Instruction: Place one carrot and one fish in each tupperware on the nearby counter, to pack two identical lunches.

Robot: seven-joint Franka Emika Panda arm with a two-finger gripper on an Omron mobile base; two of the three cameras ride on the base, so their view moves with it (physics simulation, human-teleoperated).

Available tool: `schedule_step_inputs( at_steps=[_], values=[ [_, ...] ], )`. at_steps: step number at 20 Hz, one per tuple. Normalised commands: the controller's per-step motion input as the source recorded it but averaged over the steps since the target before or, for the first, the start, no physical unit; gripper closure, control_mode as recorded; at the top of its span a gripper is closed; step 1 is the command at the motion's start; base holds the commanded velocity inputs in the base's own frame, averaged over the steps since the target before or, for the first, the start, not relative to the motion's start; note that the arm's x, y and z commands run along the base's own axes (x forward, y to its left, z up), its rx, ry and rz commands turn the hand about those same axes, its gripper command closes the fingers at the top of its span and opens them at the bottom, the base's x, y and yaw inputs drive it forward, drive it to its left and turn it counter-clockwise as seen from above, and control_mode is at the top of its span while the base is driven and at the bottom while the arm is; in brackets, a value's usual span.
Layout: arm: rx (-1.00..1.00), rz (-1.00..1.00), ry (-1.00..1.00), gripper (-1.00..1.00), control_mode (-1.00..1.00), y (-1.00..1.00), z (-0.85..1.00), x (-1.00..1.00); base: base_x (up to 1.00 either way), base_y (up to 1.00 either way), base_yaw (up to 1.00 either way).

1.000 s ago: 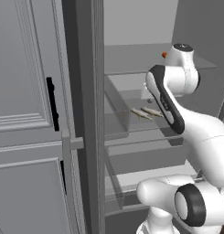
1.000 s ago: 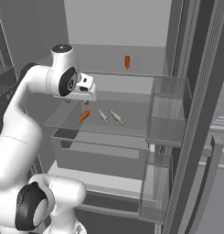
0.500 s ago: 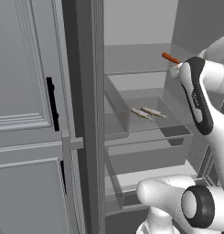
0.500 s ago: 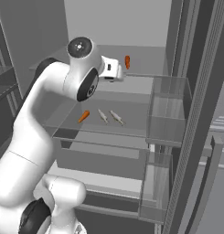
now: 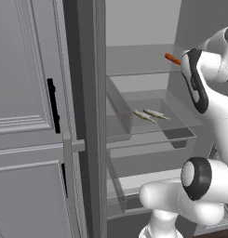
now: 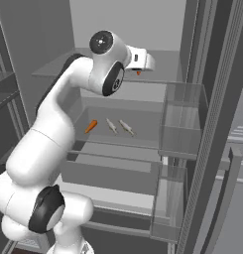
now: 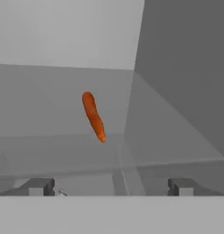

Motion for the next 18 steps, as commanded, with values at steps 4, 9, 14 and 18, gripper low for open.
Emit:
schedule_step_inputs(
  at_steps=[4,9,14,18],
  values=[
    [0.03,-0.04,0.25,-1.00,-1.00,-0.10,0.00,1.00,0.00,0.00,0.00],
    [0.08,0.10,0.11,-1.00,-1.00,-0.02,-0.02,0.76,0.00,0.00,0.00],
    [0.05,0.15,0.03,-1.00,-1.00,-0.15,-0.11,0.72,0.00,0.00,0.00],
    [0.00,0.09,0.09,-1.00,-1.00,0.01,-0.36,0.59,0.00,0.00,0.00]
  ],
)
